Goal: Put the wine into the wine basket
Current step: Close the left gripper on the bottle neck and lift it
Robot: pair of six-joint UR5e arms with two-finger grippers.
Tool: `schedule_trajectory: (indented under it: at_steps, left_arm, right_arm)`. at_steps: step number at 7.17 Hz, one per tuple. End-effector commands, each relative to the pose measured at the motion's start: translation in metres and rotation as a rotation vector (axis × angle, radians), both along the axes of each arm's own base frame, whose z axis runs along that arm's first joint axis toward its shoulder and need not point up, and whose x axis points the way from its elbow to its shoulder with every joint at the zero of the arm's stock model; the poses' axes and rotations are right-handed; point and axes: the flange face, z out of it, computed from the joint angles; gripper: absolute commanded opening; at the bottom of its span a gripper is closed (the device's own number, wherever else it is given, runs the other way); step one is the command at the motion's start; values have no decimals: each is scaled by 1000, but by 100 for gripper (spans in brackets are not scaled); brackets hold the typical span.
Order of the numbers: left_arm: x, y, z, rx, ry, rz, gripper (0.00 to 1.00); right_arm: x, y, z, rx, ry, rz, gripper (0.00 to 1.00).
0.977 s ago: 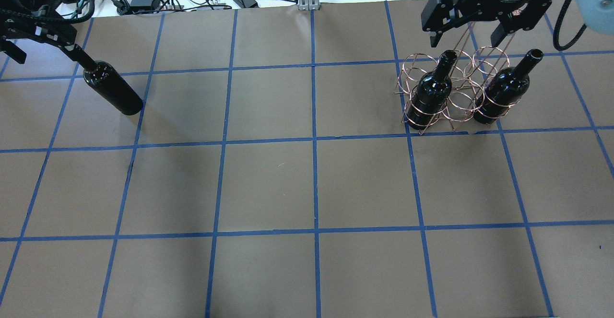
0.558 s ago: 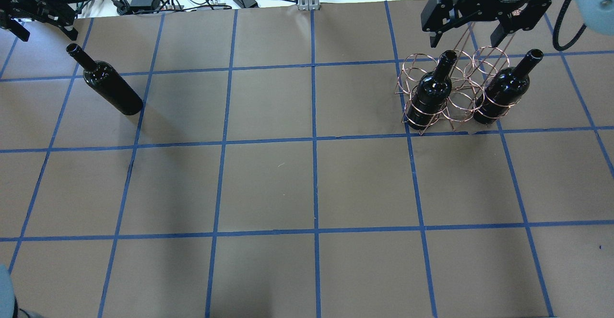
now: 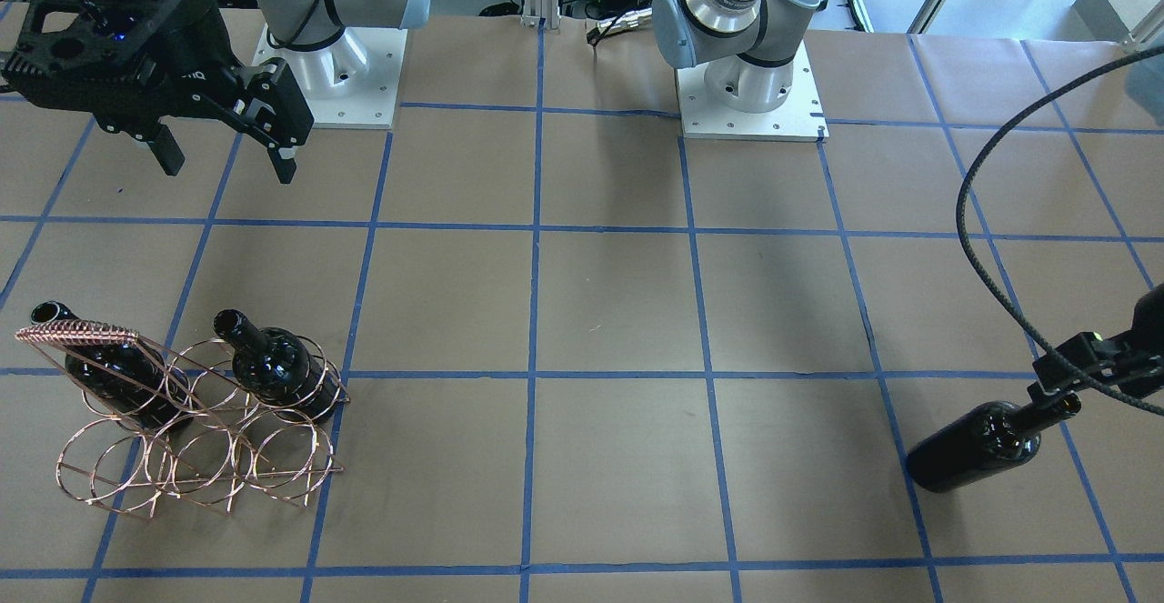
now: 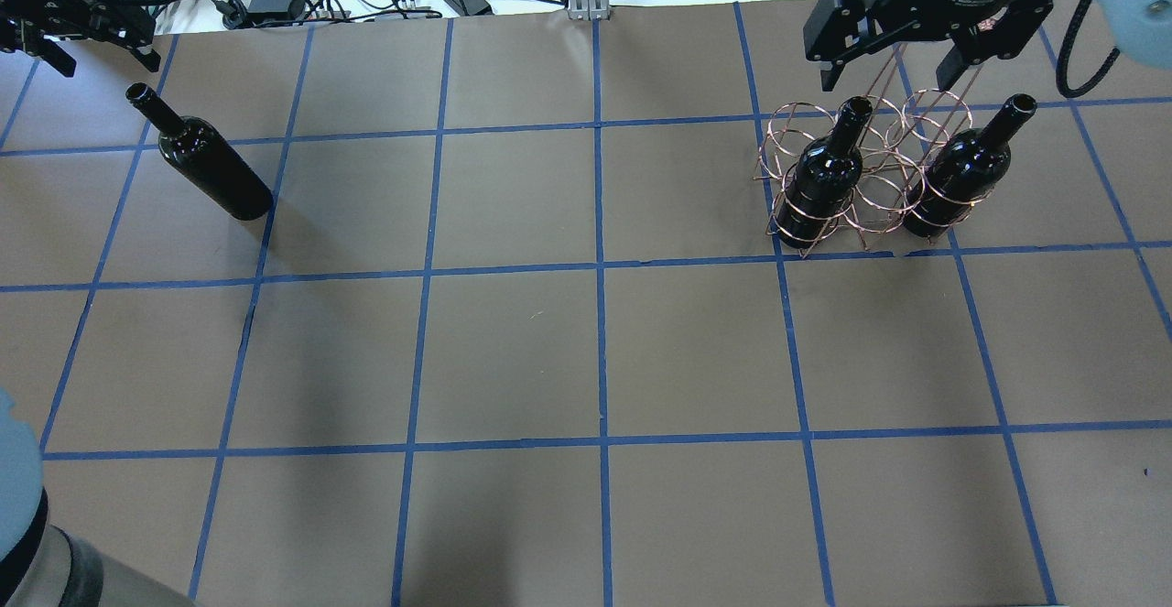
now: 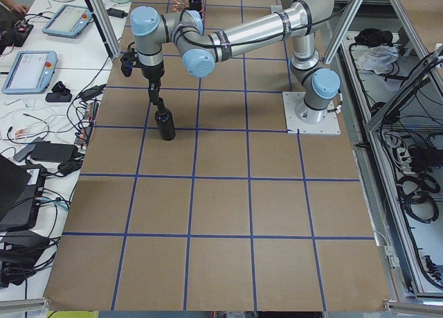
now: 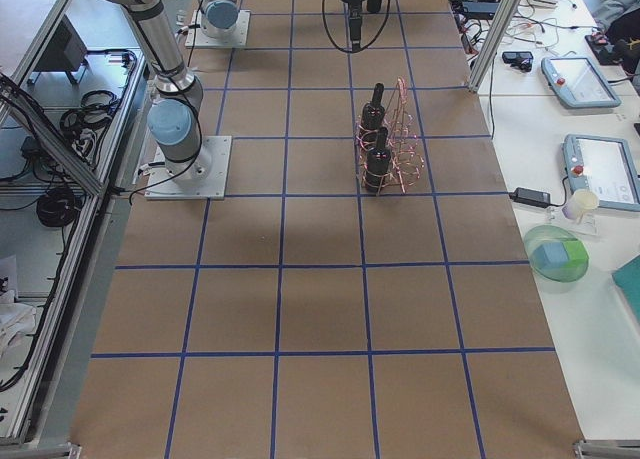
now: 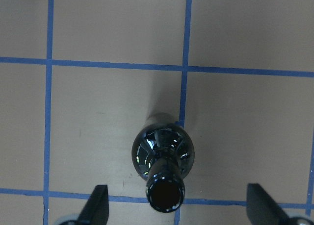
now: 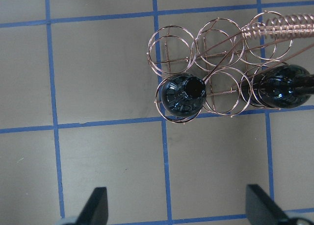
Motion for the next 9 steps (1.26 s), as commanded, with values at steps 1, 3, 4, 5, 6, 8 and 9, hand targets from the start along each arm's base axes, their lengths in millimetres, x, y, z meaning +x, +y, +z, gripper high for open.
schedule_trajectory:
  at_steps: [1, 3, 4, 5, 6, 8, 9]
  left_arm:
    - [1, -8, -30, 12, 21, -5, 100]
    - [2, -4, -41, 37, 20, -3, 100]
    - [3, -2, -45, 55, 3, -3, 100]
    - [3, -1, -47, 65, 5, -3, 97]
    - [2, -2, -48, 65, 7, -3, 93]
    - [4, -3, -47, 55, 3, -1, 85]
    - [5, -4, -44, 41, -3, 0, 83]
  right_arm:
    - [0, 0, 0, 0, 0, 0, 100]
    - [0, 0, 0, 0, 0, 1, 100]
    - [0, 0, 0, 0, 0, 1, 100]
    - [0, 0, 0, 0, 0, 1, 100]
    - [-1, 0, 0, 0, 0, -2, 100]
    - [0, 0, 0, 0, 0, 0, 100]
    - [0, 0, 0, 0, 0, 1, 100]
